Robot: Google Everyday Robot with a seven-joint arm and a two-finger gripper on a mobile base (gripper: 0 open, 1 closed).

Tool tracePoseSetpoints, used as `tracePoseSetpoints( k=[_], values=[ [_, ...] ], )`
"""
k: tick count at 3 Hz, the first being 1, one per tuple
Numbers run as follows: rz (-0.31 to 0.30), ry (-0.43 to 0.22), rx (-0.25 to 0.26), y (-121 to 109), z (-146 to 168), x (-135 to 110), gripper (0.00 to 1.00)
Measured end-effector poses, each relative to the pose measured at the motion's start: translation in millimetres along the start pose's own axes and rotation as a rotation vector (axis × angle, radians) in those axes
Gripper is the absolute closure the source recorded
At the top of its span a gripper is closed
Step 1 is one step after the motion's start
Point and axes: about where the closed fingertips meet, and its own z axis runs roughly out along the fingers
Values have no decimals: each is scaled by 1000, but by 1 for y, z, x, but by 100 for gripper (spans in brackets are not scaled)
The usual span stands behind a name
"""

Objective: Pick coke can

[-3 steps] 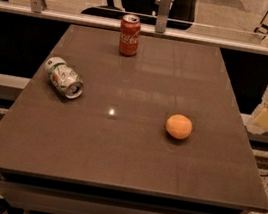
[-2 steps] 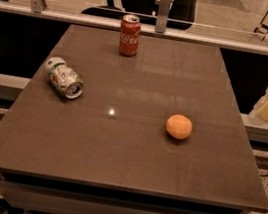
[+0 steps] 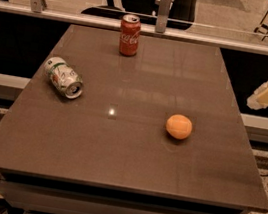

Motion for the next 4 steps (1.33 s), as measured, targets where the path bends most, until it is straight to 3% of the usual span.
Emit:
tracePoseSetpoints(
  k=[2,4],
  values=[
    [46,-273,36,-25,14,-7,0],
    [98,-435,23,-42,37,-15,0]
  ],
)
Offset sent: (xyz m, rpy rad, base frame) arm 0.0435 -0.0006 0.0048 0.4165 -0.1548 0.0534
